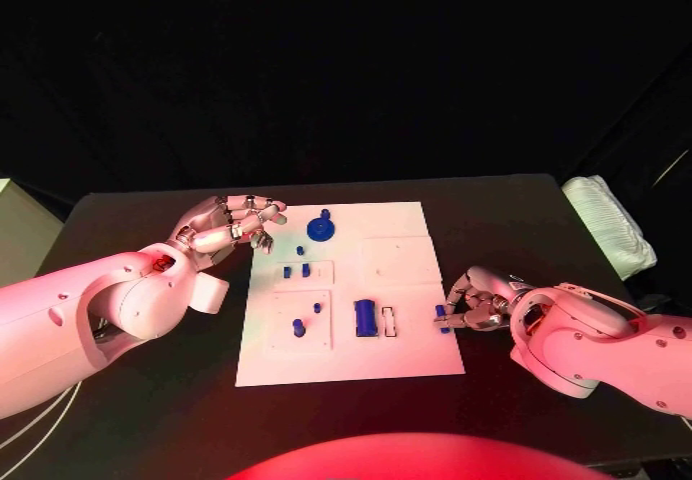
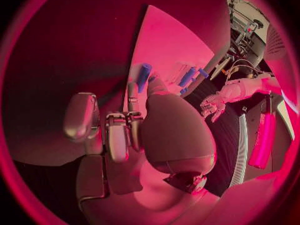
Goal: Assemble the parts on the task board
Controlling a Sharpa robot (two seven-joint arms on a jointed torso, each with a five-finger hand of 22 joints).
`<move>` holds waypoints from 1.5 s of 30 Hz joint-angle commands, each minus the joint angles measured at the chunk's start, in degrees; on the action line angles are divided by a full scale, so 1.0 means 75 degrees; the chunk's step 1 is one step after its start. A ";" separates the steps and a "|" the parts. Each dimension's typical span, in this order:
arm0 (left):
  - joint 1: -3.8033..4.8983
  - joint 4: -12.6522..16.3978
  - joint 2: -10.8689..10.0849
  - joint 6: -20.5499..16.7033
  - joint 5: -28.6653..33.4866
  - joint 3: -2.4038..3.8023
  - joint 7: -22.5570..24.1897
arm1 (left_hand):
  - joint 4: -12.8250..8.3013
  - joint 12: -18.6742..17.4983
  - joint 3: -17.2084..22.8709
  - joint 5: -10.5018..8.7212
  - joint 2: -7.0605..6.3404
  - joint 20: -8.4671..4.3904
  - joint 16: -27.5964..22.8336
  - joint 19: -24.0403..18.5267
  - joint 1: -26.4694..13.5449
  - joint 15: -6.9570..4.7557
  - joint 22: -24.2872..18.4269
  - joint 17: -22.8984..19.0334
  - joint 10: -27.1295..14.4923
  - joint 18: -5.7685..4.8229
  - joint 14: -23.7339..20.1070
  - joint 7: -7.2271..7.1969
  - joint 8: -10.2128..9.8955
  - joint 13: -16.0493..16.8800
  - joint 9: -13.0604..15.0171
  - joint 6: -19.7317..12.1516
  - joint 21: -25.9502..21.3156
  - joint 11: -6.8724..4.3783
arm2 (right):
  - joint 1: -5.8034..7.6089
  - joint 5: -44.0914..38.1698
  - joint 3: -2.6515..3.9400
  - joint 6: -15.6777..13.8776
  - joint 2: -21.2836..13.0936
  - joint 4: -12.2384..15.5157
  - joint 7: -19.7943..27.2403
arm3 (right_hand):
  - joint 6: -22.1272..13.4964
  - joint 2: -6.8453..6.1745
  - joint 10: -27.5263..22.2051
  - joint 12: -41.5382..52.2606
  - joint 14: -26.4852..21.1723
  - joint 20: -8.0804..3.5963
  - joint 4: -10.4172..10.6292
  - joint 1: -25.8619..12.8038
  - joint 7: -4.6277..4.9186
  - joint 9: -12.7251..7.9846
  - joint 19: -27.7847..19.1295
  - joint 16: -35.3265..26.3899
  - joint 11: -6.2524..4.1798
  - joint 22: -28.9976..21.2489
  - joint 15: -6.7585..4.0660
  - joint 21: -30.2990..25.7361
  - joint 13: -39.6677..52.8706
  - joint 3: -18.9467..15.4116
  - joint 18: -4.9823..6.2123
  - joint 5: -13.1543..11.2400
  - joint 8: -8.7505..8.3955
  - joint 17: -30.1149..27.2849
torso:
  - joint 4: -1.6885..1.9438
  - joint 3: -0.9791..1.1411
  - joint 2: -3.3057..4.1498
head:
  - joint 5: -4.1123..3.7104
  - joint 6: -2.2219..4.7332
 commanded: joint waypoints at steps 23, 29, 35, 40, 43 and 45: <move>-0.0017 -0.0012 0.0011 0.0178 -0.0057 0.0004 -0.0001 | -0.0003 0.0029 -0.0073 -0.0003 0.0049 0.0006 -0.0015 0.0016 0.0006 0.0029 -0.0007 0.0009 -0.0038 0.0090 0.0009 -0.0008 0.0045 0.0001 -0.0011 -0.0044 -0.0039 -0.0004 | -0.0288 -0.1906 -0.0010 0.0845 0.0674 -0.0356 -0.0672 | 0.0184 -0.0608 0.0607 0.0032 0.0699 -0.0102 -0.0101 0.1452 0.0013 -0.0207 0.0103 0.0023 -0.0067 0.0281 -0.0075 0.0088 0.1788 0.2230 -0.0017 0.0887 -0.0282 0.1656 | 0.0003 -0.0001 -0.0007 | 0.0038 -0.0047; -0.0017 -0.0008 0.0005 0.0173 -0.0057 0.0004 -0.0003 | -0.0003 0.0029 -0.0073 -0.0003 0.0049 0.0006 -0.0015 0.0016 0.0006 0.0029 -0.0007 0.0009 -0.0038 0.0090 0.0009 -0.0008 0.0045 0.0001 -0.0011 -0.0044 -0.0039 -0.0004 | -0.0295 -0.1818 -0.0009 0.0408 0.0685 -0.0290 -0.0620 | 0.0298 -0.0828 0.0660 0.0147 0.0724 -0.0131 -0.0098 0.1161 -0.0032 -0.0191 0.0162 0.0070 -0.0112 0.0401 -0.0105 0.0250 0.1847 0.2978 -0.0042 0.1744 -0.0262 0.1762 | 0.0002 -0.0003 -0.0007 | 0.0036 -0.0047; -0.0017 -0.0015 0.0012 0.0165 -0.0057 0.0004 0.0004 | -0.0007 0.0030 -0.0075 -0.0001 0.0055 0.0007 -0.0016 0.0017 0.0010 0.0029 -0.0005 0.0003 -0.0039 0.0090 0.0006 -0.0009 0.0045 0.0000 -0.0011 -0.0045 -0.0038 -0.0005 | -0.0198 -0.1353 -0.0004 -0.0497 0.0648 -0.0156 -0.0375 | 0.0282 -0.0960 0.0712 0.0263 0.0762 -0.0164 -0.0425 0.0848 -0.0061 -0.0012 0.0231 0.0143 -0.0138 0.0570 -0.0137 0.0498 0.1906 0.3791 -0.0086 0.2485 -0.0101 0.1927 | -0.0010 -0.0012 -0.0025 | 0.0041 -0.0067; -0.0017 -0.0020 0.0028 0.0159 -0.0057 0.0003 0.0007 | -0.0007 0.0030 -0.0075 -0.0001 0.0055 0.0007 -0.0016 0.0017 0.0010 0.0029 -0.0005 0.0003 -0.0039 0.0090 0.0006 -0.0009 0.0045 0.0000 -0.0011 -0.0045 -0.0038 -0.0005 | 0.0047 -0.0928 -0.0002 -0.0821 0.0611 -0.0013 -0.0254 | 0.0238 -0.0982 0.0735 0.0318 0.0775 -0.0168 -0.0630 0.0633 -0.0067 0.0107 0.0255 0.0167 -0.0145 0.0648 -0.0141 0.0611 0.1933 0.4100 -0.0105 0.2600 0.0002 0.1981 | 0.0012 -0.0017 -0.0022 | 0.0031 -0.0058; -0.0017 -0.0018 0.0031 0.0152 -0.0057 0.0003 0.0008 | -0.0007 0.0030 -0.0075 -0.0001 0.0055 0.0007 -0.0016 0.0017 0.0010 0.0029 -0.0005 0.0003 -0.0039 0.0090 0.0006 -0.0009 0.0045 0.0000 -0.0011 -0.0045 -0.0038 -0.0005 | 0.0161 -0.0595 -0.0001 -0.1014 0.0600 0.0084 -0.0189 | 0.0209 -0.0984 0.0752 0.0359 0.0782 -0.0171 -0.0732 0.0496 -0.0073 0.0173 0.0265 0.0180 -0.0148 0.0682 -0.0144 0.0656 0.1953 0.4245 -0.0112 0.2677 0.0058 0.2012 | 0.0014 -0.0015 -0.0014 | 0.0032 -0.0052; -0.0017 -0.0015 0.0031 0.0149 -0.0057 0.0003 0.0008 | -0.0007 0.0030 -0.0075 -0.0001 0.0055 0.0007 -0.0016 0.0017 0.0010 0.0029 -0.0005 0.0003 -0.0039 0.0090 0.0006 -0.0009 0.0045 0.0000 -0.0011 -0.0045 -0.0038 -0.0005 | 0.0211 -0.0261 -0.0001 -0.1120 0.0621 0.0131 -0.0155 | 0.0177 -0.0990 0.0757 0.0372 0.0782 -0.0172 -0.0806 0.0371 -0.0075 0.0224 0.0272 0.0181 -0.0151 0.0706 -0.0146 0.0683 0.1959 0.4346 -0.0116 0.2735 0.0098 0.2013 | 0.0004 -0.0007 -0.0003 | 0.0036 -0.0051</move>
